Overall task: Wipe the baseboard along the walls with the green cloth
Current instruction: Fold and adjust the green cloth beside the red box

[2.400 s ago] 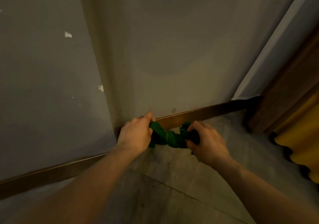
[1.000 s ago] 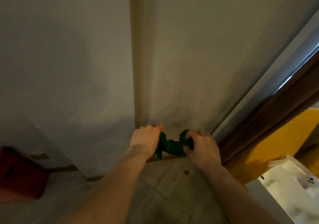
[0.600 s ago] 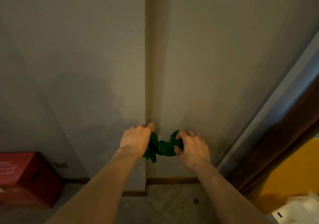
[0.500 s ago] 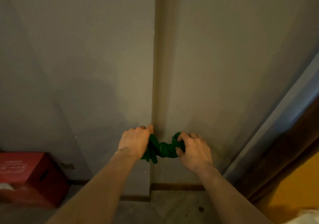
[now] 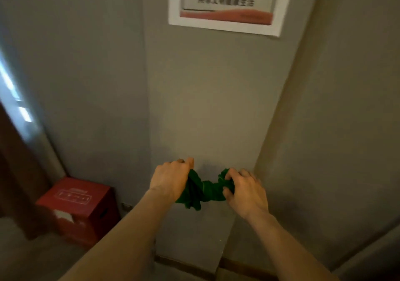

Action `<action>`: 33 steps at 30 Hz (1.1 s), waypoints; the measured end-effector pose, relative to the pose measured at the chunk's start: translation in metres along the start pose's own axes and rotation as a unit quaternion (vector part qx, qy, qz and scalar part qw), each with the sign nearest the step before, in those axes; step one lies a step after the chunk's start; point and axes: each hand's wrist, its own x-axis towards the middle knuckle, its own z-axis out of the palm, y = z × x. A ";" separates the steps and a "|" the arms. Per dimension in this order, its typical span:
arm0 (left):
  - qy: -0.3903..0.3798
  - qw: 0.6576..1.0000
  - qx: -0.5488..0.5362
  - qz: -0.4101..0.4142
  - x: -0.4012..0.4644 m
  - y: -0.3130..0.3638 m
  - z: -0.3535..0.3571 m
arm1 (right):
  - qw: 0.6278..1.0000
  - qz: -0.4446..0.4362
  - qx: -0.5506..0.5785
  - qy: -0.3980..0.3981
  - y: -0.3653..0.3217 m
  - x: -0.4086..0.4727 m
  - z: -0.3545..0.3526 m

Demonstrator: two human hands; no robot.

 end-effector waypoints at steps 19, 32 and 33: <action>0.074 0.981 0.029 -0.178 -0.092 -0.366 -0.033 | 0.980 -0.177 0.079 -0.033 -0.356 0.101 0.125; 0.061 0.961 0.020 -0.270 -0.094 -0.500 0.011 | 0.961 -0.237 0.111 -0.091 -0.461 0.169 0.227; 0.054 0.959 0.021 -0.276 -0.087 -0.509 0.018 | 0.960 -0.237 0.115 -0.097 -0.464 0.178 0.238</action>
